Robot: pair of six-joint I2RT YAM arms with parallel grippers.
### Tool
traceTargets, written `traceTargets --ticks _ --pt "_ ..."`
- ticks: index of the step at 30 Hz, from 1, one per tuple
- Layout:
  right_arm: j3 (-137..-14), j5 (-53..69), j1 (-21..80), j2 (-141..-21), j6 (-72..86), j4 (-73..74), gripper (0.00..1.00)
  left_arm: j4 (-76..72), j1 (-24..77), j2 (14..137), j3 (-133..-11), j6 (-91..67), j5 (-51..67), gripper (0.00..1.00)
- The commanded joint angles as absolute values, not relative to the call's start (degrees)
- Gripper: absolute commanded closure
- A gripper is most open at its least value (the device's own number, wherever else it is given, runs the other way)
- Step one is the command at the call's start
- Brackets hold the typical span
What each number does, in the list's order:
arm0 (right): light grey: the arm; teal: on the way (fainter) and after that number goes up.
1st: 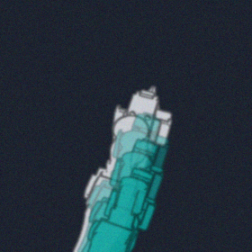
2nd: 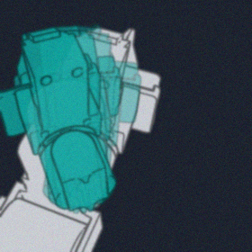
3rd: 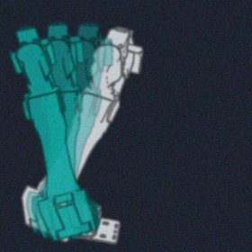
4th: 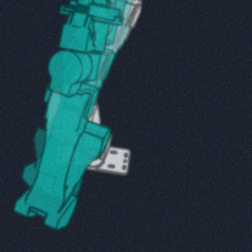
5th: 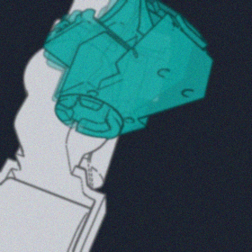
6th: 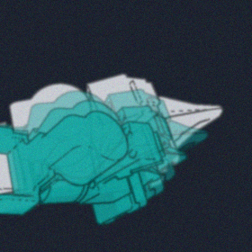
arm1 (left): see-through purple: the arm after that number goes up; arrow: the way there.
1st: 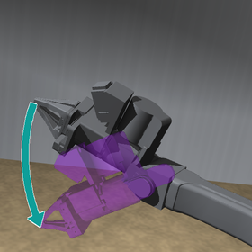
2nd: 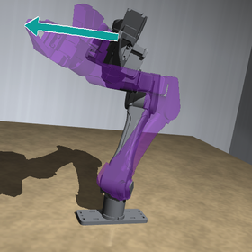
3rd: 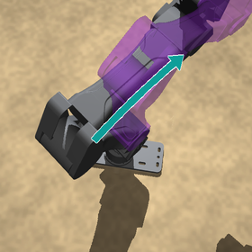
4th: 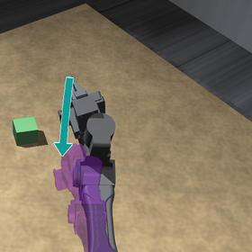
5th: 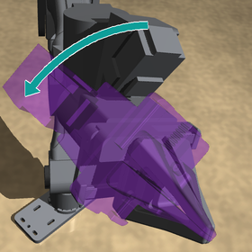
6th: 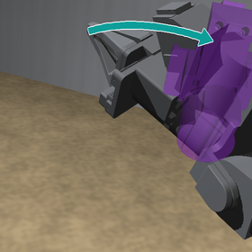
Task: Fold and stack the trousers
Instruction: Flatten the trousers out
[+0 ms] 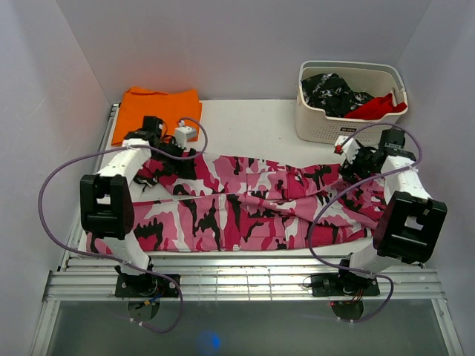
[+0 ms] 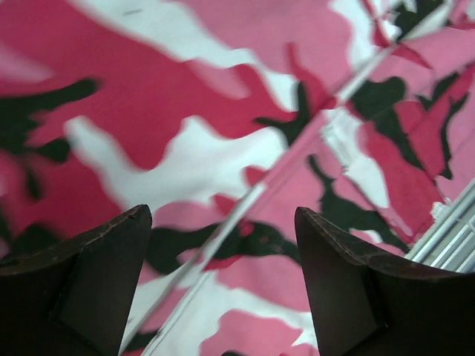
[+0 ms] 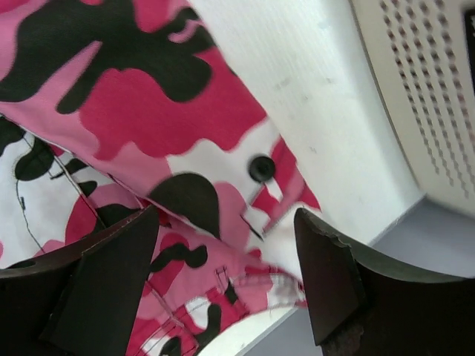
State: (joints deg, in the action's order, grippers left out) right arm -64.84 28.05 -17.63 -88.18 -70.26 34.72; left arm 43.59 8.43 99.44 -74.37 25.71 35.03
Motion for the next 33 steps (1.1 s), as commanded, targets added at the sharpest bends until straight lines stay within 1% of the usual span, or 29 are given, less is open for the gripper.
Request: traceTargets --ticks 1,3,4,7,9,10,12,13,16,18,21,26,33 --pt "-59.69 26.28 -14.51 -85.43 -85.3 28.4 0.21 49.03 -0.33 98.96 -80.32 30.38 36.3 0.12" --pt "-58.02 25.23 -13.27 -85.25 -87.97 27.25 0.21 53.25 -7.08 100.02 -82.52 34.6 35.25 0.13" --pt "-57.83 25.05 -12.92 -85.34 -88.85 27.16 0.21 53.96 -8.95 100.19 -83.14 39.07 34.29 0.13" --pt "-57.57 24.26 -11.69 -86.39 -90.7 26.28 0.22 53.0 -15.63 98.97 -81.74 45.68 31.03 0.13" --pt "-57.48 23.73 -10.81 -87.18 -91.49 25.93 0.24 52.12 -19.84 98.44 -80.07 51.48 29.97 0.15" --pt "-57.31 23.47 -10.64 -87.36 -91.93 25.84 0.27 52.12 -20.91 98.26 -79.63 53.5 30.06 0.16" --pt "-57.13 22.94 -10.02 -87.89 -92.81 25.84 0.3 53.69 -22.75 98.26 -78.75 59.74 30.41 0.2" --pt "-57.22 22.94 -9.85 -87.98 -93.16 26.54 0.34 54.83 -22.85 98.26 -78.49 62.46 30.67 0.21" --pt "-56.78 23.2 -9.41 -87.72 -94.48 27.51 0.37 56.95 -22.85 97.12 -76.3 70.73 33.13 0.21" --pt "-56.34 23.03 -8.97 -87.37 -95.01 27.86 0.39 56.95 -22.68 96.85 -75.06 74.77 34.88 0.2" --pt "-56.25 23.03 -8.7 -87.1 -95.53 28.48 0.41 56.69 -21.45 98.25 -73.84 78.47 34.46 0.2" --pt "-56.34 22.5 -8.0 -87.45 -97.03 28.91 0.42 50.21 -18.81 101.16 -72.42 78.05 31.73 0.21" --pt "-57.3 22.5 -7.56 -87.71 -98.79 30.93 0.42 44.74 -13.54 104.06 -70.14 77.69 28.39 0.23"
